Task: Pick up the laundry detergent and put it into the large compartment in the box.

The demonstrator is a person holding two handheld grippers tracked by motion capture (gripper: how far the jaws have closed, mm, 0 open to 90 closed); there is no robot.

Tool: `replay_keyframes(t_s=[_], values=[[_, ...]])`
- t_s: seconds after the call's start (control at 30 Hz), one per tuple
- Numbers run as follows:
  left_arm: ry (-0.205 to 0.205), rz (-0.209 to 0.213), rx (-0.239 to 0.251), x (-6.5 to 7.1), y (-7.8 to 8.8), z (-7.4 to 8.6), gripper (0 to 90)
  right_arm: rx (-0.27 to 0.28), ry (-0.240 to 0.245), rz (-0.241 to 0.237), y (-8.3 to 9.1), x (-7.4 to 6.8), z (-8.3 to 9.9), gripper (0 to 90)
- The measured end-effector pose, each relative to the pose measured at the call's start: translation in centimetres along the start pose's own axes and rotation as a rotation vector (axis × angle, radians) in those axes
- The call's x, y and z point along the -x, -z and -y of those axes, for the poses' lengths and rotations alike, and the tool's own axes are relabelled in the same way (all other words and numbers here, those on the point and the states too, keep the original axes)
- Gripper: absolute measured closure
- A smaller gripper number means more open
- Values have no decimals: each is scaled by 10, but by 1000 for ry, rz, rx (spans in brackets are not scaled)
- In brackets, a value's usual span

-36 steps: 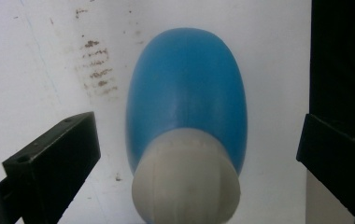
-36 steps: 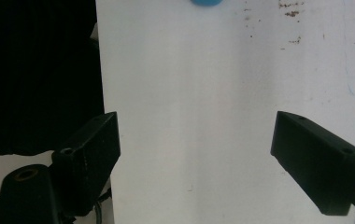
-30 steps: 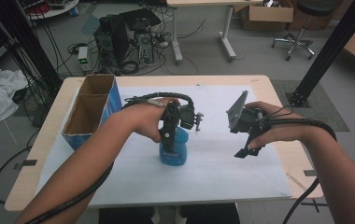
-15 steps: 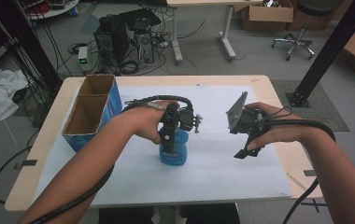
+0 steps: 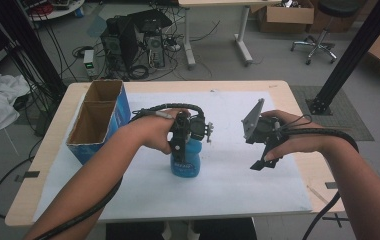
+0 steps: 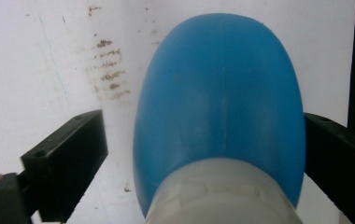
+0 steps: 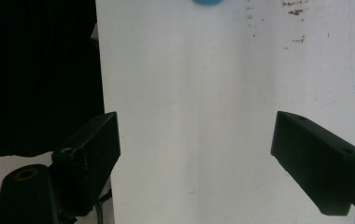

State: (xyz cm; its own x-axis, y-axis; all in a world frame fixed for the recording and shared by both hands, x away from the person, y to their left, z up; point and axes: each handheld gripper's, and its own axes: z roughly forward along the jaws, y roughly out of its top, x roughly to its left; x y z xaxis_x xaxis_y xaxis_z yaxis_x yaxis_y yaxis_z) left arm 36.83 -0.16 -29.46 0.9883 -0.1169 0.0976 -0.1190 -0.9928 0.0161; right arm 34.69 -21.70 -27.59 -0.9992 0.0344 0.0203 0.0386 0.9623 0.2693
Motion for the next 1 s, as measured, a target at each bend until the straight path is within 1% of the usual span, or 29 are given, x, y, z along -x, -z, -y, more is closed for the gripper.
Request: replay_keyframes(t_s=[0.13, 0.27, 0.5, 0.6, 0.7, 1.0], values=[[-7, 2, 1, 1, -1, 0, 105, 2, -2, -2, -1, 0, -1, 158], [-6, 12, -6, 0, -1, -1, 153, 3, -3, -3, -2, 1, -1, 158], [-7, 10, -8, 0, -1, -1, 164, 3, -7, -3, -3, 1, 0, 158], [-7, 7, 0, 0, -1, -1, 189, 4, -8, -4, -3, 1, 1, 158], [-6, 5, -4, 0, -1, -1, 210, 5, -5, -4, -3, 1, 1, 158], [-2, 0, -6, 0, -1, -1, 241, 7, -11, -2, -4, 1, 2, 158]])
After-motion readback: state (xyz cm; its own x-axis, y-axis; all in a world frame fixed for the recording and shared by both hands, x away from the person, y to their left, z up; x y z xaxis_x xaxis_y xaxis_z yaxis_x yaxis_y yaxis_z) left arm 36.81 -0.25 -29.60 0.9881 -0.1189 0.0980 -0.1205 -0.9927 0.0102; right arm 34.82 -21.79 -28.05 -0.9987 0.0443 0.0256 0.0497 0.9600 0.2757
